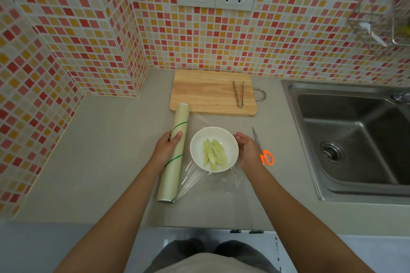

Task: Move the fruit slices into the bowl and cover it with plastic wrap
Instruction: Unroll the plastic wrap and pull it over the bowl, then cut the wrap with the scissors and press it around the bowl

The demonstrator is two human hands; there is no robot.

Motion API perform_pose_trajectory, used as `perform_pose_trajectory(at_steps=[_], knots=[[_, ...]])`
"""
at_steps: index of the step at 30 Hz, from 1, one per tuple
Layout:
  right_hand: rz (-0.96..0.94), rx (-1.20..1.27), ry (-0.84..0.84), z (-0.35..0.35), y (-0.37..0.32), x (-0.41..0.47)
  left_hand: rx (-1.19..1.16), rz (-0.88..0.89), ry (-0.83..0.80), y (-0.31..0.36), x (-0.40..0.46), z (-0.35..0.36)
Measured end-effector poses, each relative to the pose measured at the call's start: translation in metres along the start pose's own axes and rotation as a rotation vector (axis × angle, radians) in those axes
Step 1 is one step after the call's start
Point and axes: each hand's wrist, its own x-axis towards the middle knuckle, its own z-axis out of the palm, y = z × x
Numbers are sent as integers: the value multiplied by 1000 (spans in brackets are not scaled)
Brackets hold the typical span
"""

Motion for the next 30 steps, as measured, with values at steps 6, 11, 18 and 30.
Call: perform_pose_trajectory(at_steps=[6, 11, 18, 30], knots=[[-128, -53, 170, -17, -5, 10, -7, 13, 10, 1, -1, 1], [-400, -621, 240, -39, -21, 8, 49, 9, 22, 0, 1, -1], [-131, -1411, 278, -61, -33, -9, 29, 32, 8, 4, -1, 1], [-142, -1218, 362, -67, -17, -11, -44, 10, 5, 5, -11, 3]])
